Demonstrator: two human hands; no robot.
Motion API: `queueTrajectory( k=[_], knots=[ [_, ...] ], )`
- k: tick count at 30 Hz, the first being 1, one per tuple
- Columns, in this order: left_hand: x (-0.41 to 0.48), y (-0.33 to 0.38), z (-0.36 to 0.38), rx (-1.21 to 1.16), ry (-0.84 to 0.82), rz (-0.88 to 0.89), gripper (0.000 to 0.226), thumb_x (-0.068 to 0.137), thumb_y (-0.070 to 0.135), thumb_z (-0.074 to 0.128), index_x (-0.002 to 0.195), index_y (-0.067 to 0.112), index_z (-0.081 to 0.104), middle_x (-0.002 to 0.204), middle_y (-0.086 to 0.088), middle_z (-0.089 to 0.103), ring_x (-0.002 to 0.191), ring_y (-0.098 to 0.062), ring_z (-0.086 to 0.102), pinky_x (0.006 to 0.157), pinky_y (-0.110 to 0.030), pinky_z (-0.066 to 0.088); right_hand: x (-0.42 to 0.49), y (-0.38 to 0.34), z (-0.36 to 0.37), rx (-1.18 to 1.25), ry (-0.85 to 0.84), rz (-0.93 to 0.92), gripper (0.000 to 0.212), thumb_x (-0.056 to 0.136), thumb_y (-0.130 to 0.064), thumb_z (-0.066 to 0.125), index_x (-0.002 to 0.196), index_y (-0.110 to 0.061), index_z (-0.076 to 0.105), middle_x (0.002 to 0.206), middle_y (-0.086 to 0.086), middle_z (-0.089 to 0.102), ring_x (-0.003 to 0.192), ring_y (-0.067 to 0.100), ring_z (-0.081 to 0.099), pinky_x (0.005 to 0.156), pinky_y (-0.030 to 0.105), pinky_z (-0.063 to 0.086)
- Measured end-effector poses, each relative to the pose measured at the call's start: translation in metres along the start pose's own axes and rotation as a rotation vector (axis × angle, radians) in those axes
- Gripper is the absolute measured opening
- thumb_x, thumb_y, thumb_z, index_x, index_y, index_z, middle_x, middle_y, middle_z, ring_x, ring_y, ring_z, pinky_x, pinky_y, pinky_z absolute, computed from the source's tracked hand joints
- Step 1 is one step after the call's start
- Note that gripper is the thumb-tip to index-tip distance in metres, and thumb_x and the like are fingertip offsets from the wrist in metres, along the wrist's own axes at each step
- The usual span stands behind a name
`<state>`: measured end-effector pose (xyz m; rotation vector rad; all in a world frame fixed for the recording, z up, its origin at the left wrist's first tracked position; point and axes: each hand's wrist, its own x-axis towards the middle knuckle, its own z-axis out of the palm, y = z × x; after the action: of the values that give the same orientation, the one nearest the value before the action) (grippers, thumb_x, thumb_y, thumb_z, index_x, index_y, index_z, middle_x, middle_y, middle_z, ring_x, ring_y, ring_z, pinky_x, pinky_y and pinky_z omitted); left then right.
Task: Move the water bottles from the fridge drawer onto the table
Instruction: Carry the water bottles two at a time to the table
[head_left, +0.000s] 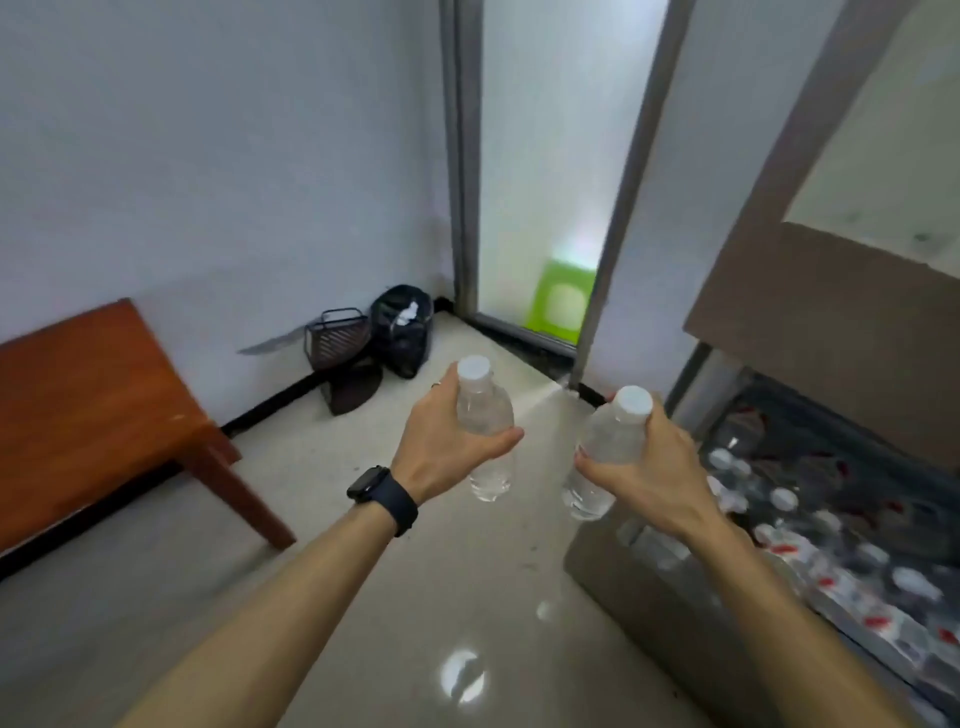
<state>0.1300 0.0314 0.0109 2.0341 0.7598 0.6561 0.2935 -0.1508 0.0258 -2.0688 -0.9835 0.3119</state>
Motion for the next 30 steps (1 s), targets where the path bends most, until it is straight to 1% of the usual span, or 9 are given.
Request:
queueTrajectory(
  k=[3, 6, 7, 11, 15, 19, 22, 26, 30],
  knots=[
    [-0.037, -0.056, -0.094, 0.094, 0.108, -0.089, 0.066, 0.069, 0.049, 0.086, 0.123, 0.028, 0.052, 0.114, 0.007, 0.063, 0.103, -0.016, 0.060, 0.087, -0.035, 0.051, 0.005, -0.068, 0.082, 0.005, -0.120, -0.099, 0.055, 0.070, -0.033, 0.085, 0.112, -0.029, 0.049, 0.098, -0.013, 0.060, 0.090, 0.016, 0.059, 0.071, 0.027, 0.043],
    [-0.073, -0.105, -0.179, 0.151, 0.214, -0.181, 0.065, 0.070, 0.047, 0.086, 0.122, 0.029, 0.051, 0.111, 0.006, 0.062, 0.101, -0.018, 0.059, 0.087, -0.040, 0.052, 0.002, -0.131, 0.158, 0.034, -0.234, -0.183, 0.055, 0.071, -0.032, 0.085, 0.110, -0.029, 0.047, 0.096, -0.012, 0.061, 0.086, 0.012, 0.058, 0.065, 0.012, 0.039],
    [-0.085, -0.119, -0.205, 0.162, 0.256, -0.210, 0.063, 0.069, 0.046, 0.086, 0.118, 0.030, 0.051, 0.108, 0.006, 0.062, 0.098, -0.017, 0.058, 0.086, -0.042, 0.053, 0.001, -0.150, 0.182, 0.056, -0.267, -0.201, 0.054, 0.070, -0.031, 0.085, 0.109, -0.029, 0.047, 0.096, -0.012, 0.061, 0.086, 0.011, 0.058, 0.065, 0.012, 0.039],
    [-0.126, -0.167, -0.293, 0.191, 0.384, -0.305, 0.058, 0.067, 0.045, 0.087, 0.109, 0.034, 0.050, 0.103, 0.009, 0.061, 0.095, -0.017, 0.058, 0.083, -0.045, 0.054, -0.007, -0.213, 0.266, 0.090, -0.405, -0.271, 0.054, 0.071, -0.030, 0.085, 0.109, -0.026, 0.046, 0.096, -0.011, 0.062, 0.087, 0.005, 0.060, 0.067, 0.020, 0.044],
    [-0.157, -0.208, -0.354, 0.197, 0.478, -0.377, 0.058, 0.067, 0.043, 0.088, 0.109, 0.029, 0.051, 0.101, 0.009, 0.060, 0.094, -0.015, 0.058, 0.081, -0.040, 0.054, -0.007, -0.262, 0.337, 0.082, -0.521, -0.329, 0.054, 0.071, -0.029, 0.085, 0.109, -0.025, 0.046, 0.093, -0.011, 0.063, 0.084, 0.002, 0.060, 0.065, 0.015, 0.044],
    [-0.171, -0.251, -0.405, 0.189, 0.538, -0.476, 0.065, 0.069, 0.040, 0.090, 0.116, 0.030, 0.046, 0.103, 0.011, 0.057, 0.095, -0.011, 0.057, 0.078, -0.031, 0.051, 0.002, -0.299, 0.409, 0.061, -0.597, -0.359, 0.052, 0.070, -0.030, 0.084, 0.103, -0.030, 0.044, 0.089, -0.013, 0.063, 0.081, 0.004, 0.062, 0.068, 0.023, 0.049],
    [-0.168, -0.285, -0.437, 0.206, 0.548, -0.524, 0.068, 0.068, 0.043, 0.089, 0.118, 0.032, 0.045, 0.105, 0.010, 0.059, 0.096, -0.014, 0.059, 0.077, -0.033, 0.054, 0.014, -0.323, 0.457, 0.082, -0.644, -0.355, 0.054, 0.069, -0.031, 0.084, 0.106, -0.031, 0.045, 0.092, -0.011, 0.064, 0.083, 0.007, 0.063, 0.072, 0.030, 0.052],
    [-0.143, -0.336, -0.483, 0.244, 0.564, -0.574, 0.066, 0.067, 0.048, 0.088, 0.114, 0.036, 0.043, 0.102, 0.014, 0.059, 0.095, -0.014, 0.060, 0.079, -0.039, 0.056, 0.046, -0.356, 0.533, 0.122, -0.710, -0.349, 0.055, 0.065, -0.035, 0.084, 0.106, -0.032, 0.047, 0.094, -0.008, 0.064, 0.085, 0.009, 0.064, 0.074, 0.034, 0.055],
    [-0.105, -0.384, -0.535, 0.240, 0.543, -0.648, 0.070, 0.066, 0.053, 0.087, 0.115, 0.042, 0.038, 0.103, 0.016, 0.059, 0.096, -0.013, 0.062, 0.079, -0.035, 0.057, 0.083, -0.398, 0.605, 0.118, -0.732, -0.359, 0.056, 0.069, -0.029, 0.086, 0.109, -0.030, 0.046, 0.094, -0.013, 0.062, 0.087, 0.006, 0.063, 0.069, 0.022, 0.047]
  ],
)
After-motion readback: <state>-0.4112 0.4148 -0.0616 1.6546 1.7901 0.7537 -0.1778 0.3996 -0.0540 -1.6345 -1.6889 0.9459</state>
